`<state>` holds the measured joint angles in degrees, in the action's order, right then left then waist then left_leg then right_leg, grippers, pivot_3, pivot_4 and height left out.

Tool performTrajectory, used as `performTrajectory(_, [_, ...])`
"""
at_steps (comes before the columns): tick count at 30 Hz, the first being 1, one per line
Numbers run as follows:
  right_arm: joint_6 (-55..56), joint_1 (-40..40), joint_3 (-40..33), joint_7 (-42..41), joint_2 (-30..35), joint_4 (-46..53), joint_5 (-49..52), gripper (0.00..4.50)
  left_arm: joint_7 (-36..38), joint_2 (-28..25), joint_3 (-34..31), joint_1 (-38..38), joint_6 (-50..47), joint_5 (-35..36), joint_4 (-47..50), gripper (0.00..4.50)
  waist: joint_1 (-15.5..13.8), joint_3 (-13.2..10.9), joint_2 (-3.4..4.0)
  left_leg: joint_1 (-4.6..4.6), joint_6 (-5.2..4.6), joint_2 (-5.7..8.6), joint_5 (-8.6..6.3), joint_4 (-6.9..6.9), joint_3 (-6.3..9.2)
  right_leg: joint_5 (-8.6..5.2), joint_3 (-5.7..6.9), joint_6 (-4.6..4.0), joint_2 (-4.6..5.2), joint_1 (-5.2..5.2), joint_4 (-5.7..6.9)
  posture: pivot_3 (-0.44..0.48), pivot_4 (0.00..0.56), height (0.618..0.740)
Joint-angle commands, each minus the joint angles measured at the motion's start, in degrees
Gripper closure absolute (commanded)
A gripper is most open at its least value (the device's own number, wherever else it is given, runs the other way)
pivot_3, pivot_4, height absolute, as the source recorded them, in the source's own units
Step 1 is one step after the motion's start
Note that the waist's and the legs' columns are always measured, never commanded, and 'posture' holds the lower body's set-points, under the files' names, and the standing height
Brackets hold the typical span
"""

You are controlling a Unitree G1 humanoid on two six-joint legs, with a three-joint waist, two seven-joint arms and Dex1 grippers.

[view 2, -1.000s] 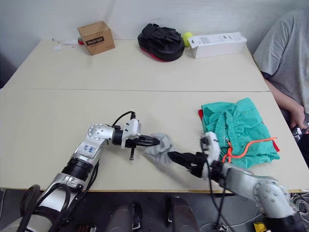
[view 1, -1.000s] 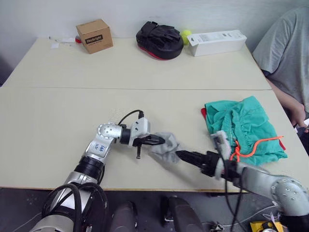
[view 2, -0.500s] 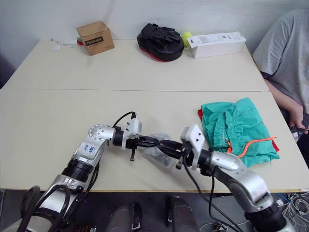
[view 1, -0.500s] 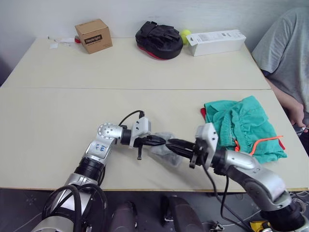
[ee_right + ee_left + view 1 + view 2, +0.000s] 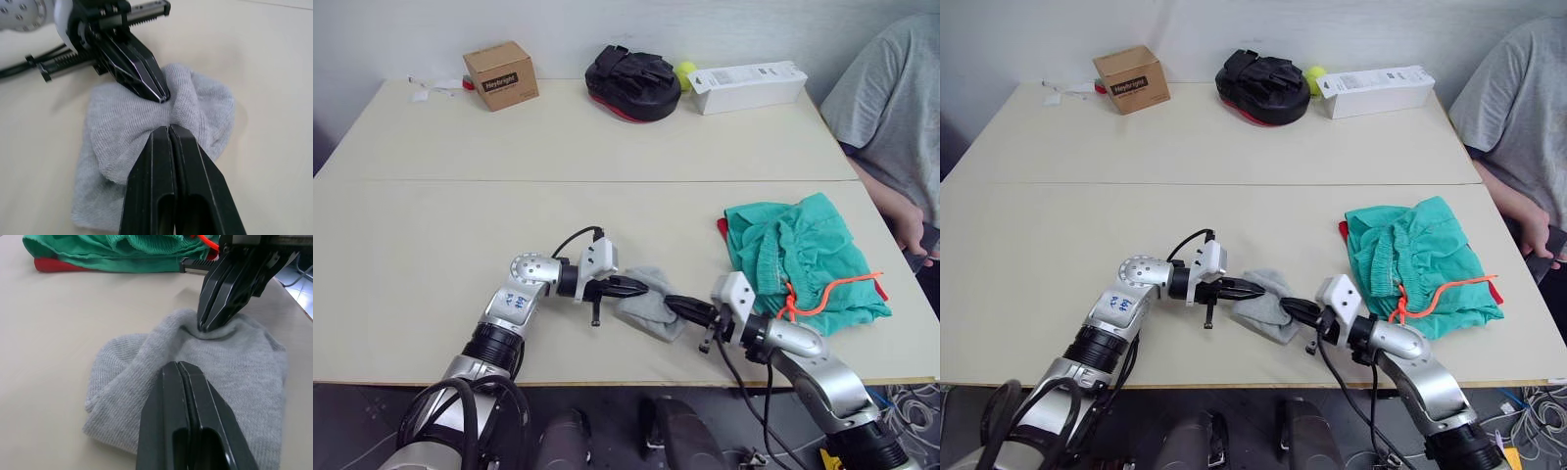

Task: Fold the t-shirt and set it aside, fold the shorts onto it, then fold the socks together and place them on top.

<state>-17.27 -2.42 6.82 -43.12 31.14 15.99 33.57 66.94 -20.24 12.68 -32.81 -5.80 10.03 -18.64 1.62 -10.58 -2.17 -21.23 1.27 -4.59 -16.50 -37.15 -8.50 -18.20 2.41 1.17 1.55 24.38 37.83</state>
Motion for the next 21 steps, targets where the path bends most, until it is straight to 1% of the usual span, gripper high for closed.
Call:
performTrajectory(1, [-14.0, 1.0, -7.6, 3.5, 2.7, 8.3, 16.8, 4.30, 1.0, 0.2, -1.5, 0.6, 1.3, 2.5, 1.9, 4.50, 0.0, 0.0, 0.00, 0.00, 0.00, 0.00, 0.00, 0.01, 0.01, 0.00, 0.00, 0.00, 0.00, 0.00, -0.01, 0.000, 0.150, 0.740])
performTrajectory(3, [-24.0, 1.7, -11.5, 8.5, 5.5, 9.7, 27.1, 3.88, 1.7, -0.4, -2.2, 0.6, 1.6, 3.4, 2.5, 4.50, -0.1, 0.0, 0.00, -0.02, 0.00, -0.01, 0.00, 0.01, 0.03, 0.00, 0.01, -0.01, 0.02, 0.00, -0.01, 0.000, 0.150, 0.740])
performTrajectory(6, [-37.2, 2.6, -14.8, 17.6, 11.0, 8.2, 41.7, 2.94, 2.6, -1.1, -2.9, 0.5, 2.1, 4.3, 2.9, 4.50, 0.0, 0.0, 0.00, -0.05, -0.12, -0.01, -0.07, 0.00, 0.04, 0.01, 0.01, -0.04, 0.05, 0.00, -0.02, 0.000, 0.150, 0.740])
performTrajectory(8, [-42.6, 3.2, -15.6, 23.2, 13.5, 6.2, 49.6, 2.23, 2.7, -1.4, -3.2, 0.3, 2.1, 4.6, 2.9, 4.50, 0.0, 0.0, 0.00, -0.04, -0.15, -0.02, -0.08, 0.01, 0.05, 0.00, 0.01, -0.06, 0.04, 0.00, -0.03, 0.000, 0.150, 0.740])
performTrajectory(11, [-45.0, 2.9, -12.6, 34.2, 14.8, 3.2, 64.8, 1.21, 2.9, -1.8, -3.3, 0.1, 2.9, 4.0, 1.9, 4.50, 0.0, 0.0, 0.00, -0.05, -0.16, -0.02, -0.08, 0.03, 0.08, 0.00, 0.02, -0.07, -0.01, 0.01, -0.03, 0.000, 0.150, 0.740])
performTrajectory(12, [-44.7, 2.6, -11.7, 36.9, 14.6, 2.8, 68.3, 0.82, 2.9, -1.9, -3.2, 0.0, 3.2, 3.7, 1.6, 4.50, 0.1, 0.0, 0.00, -0.05, -0.16, -0.02, -0.08, 0.03, 0.08, 0.00, 0.02, -0.07, -0.01, 0.01, -0.03, 0.000, 0.150, 0.740])
performTrajectory(14, [-42.9, 1.0, -8.7, 43.0, 12.8, 2.4, 73.6, 0.21, 2.6, -2.0, -2.7, 0.1, 3.4, 2.9, 1.2, 4.50, 0.1, 0.0, -0.01, -0.06, -0.17, -0.02, -0.08, 0.03, 0.08, 0.00, 0.02, -0.04, -0.04, 0.01, -0.04, 0.000, 0.150, 0.740])
performTrajectory(15, [-42.2, 0.3, -7.6, 45.3, 12.0, 2.1, 75.1, 0.01, 2.4, -2.0, -2.5, 0.1, 3.4, 2.5, 1.0, 4.50, 0.2, 0.0, -0.01, -0.07, -0.17, -0.02, -0.08, 0.03, 0.08, 0.00, 0.02, -0.01, -0.05, 0.02, -0.06, 0.000, 0.150, 0.740])
performTrajectory(16, [-41.6, -0.2, -6.9, 47.2, 11.7, 2.0, 76.3, 0.01, 2.3, -2.0, -2.4, 0.1, 3.5, 2.3, 0.9, 4.50, 0.1, 0.0, -0.01, -0.08, -0.17, -0.02, -0.08, 0.03, 0.08, 0.00, 0.02, 0.01, -0.05, 0.03, -0.07, 0.000, 0.150, 0.740])
performTrajectory(18, [-39.8, -2.3, -4.6, 51.0, 9.0, 0.4, 77.8, 0.01, 1.5, -1.8, -1.9, 0.2, 3.8, 1.4, 0.4, 4.50, 0.1, 0.0, -0.01, -0.12, -0.17, -0.02, -0.08, 0.04, 0.08, -0.01, 0.02, 0.06, -0.05, 0.06, -0.09, 0.000, 0.150, 0.740])
performTrajectory(21, [-39.4, -6.6, -1.9, 53.5, 5.1, -2.7, 73.2, 0.01, 0.9, -1.9, -1.5, 0.2, 3.8, 0.4, -0.5, 4.50, 0.2, 0.0, -0.01, -0.17, -0.17, -0.03, -0.08, 0.03, 0.05, 0.01, 0.00, 0.12, -0.04, 0.08, -0.15, 0.000, 0.150, 0.740])
